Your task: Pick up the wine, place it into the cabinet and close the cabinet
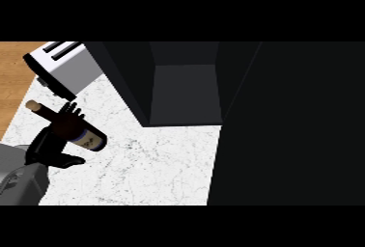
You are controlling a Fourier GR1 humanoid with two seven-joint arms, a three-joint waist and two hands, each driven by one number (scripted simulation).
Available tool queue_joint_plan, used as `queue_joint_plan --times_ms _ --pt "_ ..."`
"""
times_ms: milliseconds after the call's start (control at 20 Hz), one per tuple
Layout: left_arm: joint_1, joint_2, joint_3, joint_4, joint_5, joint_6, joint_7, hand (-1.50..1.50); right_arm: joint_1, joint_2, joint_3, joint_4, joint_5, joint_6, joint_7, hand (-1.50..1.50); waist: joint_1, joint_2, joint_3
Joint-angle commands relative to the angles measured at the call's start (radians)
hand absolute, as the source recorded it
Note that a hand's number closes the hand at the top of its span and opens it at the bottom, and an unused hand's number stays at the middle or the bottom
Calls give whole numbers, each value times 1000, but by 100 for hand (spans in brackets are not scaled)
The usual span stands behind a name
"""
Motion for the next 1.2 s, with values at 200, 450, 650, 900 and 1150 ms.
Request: queue_joint_plan --times_ms 200,450,650,900,1150 --pt "-53 -42 -18 96 -47 9 -150 -150 -3 7 -5 -101 -58 -29 91 -150 -5 1 -1" --pt "-44 -8 -6 137 -20 -116 -152 150 -30 -3 -29 -54 -77 -24 78 -150 2 1 0" --pt "-46 -40 -59 92 -72 -84 -211 150 18 0 -29 -110 -90 -22 99 -150 -5 -2 0" --pt "-44 -52 -133 9 -163 32 -355 150 16 0 -12 -84 -58 -19 70 -150 -2 -2 0" --pt "-5 -110 -140 -43 -158 127 -420 150 27 -16 -41 -64 -105 12 48 -150 12 -4 2"
